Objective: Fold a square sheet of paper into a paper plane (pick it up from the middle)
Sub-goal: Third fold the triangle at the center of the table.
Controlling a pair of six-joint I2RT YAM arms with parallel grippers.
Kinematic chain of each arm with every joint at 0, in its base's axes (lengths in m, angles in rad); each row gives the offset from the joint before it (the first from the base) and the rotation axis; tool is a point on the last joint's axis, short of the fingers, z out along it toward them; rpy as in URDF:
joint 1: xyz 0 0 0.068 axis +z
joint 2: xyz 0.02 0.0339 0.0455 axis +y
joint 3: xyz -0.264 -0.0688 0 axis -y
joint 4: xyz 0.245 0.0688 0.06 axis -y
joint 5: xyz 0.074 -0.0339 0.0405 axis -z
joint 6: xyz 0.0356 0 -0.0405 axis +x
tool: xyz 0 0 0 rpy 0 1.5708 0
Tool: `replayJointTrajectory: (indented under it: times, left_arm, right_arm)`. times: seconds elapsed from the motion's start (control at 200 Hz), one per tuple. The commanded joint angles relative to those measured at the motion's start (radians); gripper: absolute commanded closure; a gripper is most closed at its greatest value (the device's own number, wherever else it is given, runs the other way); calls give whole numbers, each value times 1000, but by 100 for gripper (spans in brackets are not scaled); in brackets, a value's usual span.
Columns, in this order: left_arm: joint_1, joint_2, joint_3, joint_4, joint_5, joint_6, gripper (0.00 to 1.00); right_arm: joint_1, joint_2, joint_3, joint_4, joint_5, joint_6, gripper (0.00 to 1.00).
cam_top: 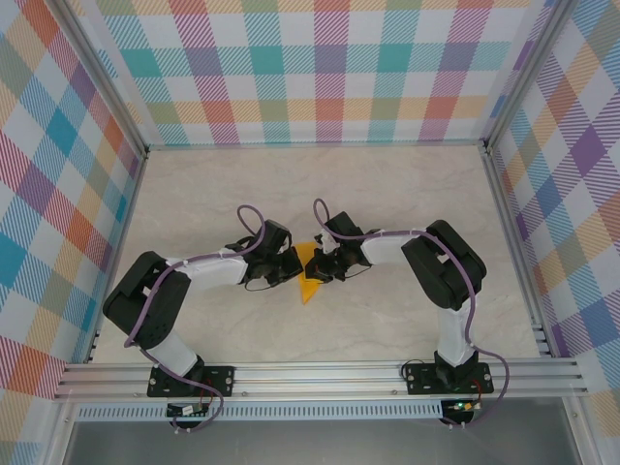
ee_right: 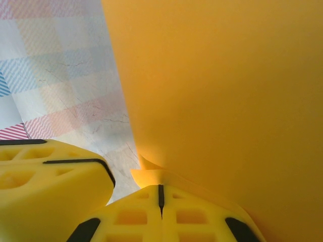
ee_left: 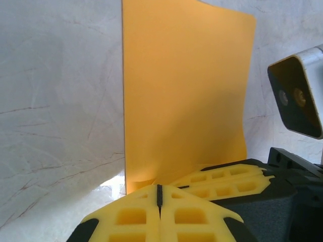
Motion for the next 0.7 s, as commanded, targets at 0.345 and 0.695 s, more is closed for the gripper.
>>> replayJointTrajectory:
  times: [0.345,0.695]
  left_arm:
    - [-6,37,-53,61,19,-91,100]
    - [-5,23,-42,78,33,-79,100]
  right_arm:
    - [1,53,-11,-50,48,6,100]
    - [1,54,-12,-52,49,5,100]
